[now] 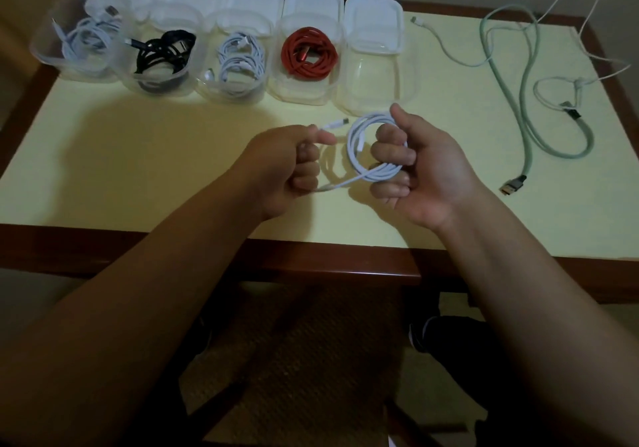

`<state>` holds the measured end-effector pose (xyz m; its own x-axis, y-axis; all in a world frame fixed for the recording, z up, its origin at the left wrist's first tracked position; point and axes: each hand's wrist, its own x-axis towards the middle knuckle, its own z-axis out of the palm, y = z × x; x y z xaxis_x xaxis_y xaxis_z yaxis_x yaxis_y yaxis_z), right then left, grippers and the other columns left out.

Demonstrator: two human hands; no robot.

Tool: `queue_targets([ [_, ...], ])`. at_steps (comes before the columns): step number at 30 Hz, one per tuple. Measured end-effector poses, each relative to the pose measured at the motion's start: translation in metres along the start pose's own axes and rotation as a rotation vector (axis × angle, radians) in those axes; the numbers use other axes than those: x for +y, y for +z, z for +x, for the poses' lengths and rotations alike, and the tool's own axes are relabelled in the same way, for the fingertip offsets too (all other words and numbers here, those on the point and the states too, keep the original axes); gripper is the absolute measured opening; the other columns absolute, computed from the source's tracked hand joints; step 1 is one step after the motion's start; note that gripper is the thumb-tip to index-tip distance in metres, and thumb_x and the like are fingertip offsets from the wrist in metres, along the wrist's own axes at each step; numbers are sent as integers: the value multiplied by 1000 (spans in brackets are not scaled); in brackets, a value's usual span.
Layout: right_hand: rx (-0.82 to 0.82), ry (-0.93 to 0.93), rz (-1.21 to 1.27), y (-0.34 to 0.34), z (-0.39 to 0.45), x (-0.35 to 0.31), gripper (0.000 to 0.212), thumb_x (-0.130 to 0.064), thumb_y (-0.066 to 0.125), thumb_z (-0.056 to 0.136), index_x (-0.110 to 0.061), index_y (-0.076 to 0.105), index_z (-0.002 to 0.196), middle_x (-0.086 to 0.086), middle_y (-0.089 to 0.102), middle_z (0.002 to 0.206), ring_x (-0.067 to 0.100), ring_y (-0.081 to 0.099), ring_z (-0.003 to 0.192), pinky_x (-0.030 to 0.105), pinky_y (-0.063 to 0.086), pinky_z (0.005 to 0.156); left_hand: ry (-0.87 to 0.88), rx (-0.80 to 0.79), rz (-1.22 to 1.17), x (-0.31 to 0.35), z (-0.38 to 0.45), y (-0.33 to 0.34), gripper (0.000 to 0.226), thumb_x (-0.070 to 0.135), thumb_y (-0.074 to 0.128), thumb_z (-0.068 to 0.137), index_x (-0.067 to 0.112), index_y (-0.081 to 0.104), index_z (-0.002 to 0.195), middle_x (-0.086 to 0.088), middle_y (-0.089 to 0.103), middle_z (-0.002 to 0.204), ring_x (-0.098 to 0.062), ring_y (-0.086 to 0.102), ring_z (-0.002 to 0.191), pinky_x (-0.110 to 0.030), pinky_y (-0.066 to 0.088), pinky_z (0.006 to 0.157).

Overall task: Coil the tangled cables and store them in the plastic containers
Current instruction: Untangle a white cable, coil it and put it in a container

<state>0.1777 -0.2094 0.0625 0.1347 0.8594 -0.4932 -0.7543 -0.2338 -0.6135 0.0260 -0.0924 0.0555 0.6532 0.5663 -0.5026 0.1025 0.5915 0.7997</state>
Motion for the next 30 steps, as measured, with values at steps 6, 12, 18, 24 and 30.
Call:
queue_targets([
  [6,43,-37,-280,7,-8,4,49,-44,45,107,-21,46,64,-7,29,54,10,20,47,22,19,41,-113,-173,133,1,2,-4,32,18,41,106,17,51,76,6,22,60,-5,13,43,-18,12,35],
  [12,152,-152,-510,7,-8,10,33,-39,49,109,-9,59,100,0,43,52,17,27,51,29,14,49,-172,-178,161,-2,8,-7,39,17,43,101,21,40,63,3,11,65,-5,12,40,-18,13,32],
  [18,202,-156,-549,9,-8,15,44,-43,50,108,-13,70,82,1,47,56,17,37,49,26,24,45,-191,-235,143,-2,8,-3,38,20,41,97,21,45,59,4,16,63,-5,10,42,-15,13,32],
  [24,232,-157,-477,7,-8,21,48,-41,51,108,-13,74,75,2,48,56,18,36,49,26,24,44,31,-226,241,-4,4,2,14,12,61,71,8,52,81,-1,44,58,-10,27,47,-19,25,40],
  [30,236,-159,-462,5,-6,19,48,-41,52,108,-13,70,75,2,45,57,17,35,49,26,24,45,466,-36,640,-16,-3,-1,25,21,82,82,19,68,104,-12,65,82,-20,64,59,-30,51,48],
])
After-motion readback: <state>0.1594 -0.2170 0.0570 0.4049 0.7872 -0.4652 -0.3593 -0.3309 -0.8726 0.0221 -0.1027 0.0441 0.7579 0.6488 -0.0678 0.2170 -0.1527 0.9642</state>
